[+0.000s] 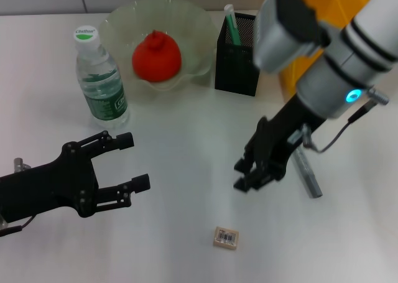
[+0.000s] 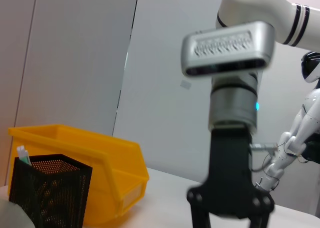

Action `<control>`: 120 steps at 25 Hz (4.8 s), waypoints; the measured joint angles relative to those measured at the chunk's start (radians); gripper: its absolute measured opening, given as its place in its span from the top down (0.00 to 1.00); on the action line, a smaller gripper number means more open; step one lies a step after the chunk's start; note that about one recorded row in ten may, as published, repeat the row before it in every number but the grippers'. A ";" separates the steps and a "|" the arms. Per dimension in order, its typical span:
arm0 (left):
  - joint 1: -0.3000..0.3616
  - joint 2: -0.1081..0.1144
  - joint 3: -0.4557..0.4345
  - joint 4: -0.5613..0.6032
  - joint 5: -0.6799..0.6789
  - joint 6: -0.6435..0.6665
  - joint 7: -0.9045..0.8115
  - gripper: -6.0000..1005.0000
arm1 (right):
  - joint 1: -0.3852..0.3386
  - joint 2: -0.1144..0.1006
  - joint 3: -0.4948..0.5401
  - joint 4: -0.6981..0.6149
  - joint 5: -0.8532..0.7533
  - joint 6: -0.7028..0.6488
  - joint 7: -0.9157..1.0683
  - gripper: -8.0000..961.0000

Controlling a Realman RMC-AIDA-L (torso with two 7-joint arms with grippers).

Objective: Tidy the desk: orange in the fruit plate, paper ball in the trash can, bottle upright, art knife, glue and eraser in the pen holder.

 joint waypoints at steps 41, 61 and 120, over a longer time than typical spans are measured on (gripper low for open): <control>0.027 0.011 0.000 0.000 0.003 -0.008 -0.013 0.16 | -0.041 0.009 -0.499 -0.003 0.190 0.221 -0.078 0.39; 0.022 0.008 -0.008 0.000 0.000 -0.008 -0.013 0.16 | -0.050 0.008 -0.502 -0.003 0.179 0.246 -0.078 0.70; 0.003 0.003 -0.012 0.000 0.000 -0.008 -0.014 0.16 | 0.047 -0.008 0.330 0.107 -0.104 0.590 0.214 0.56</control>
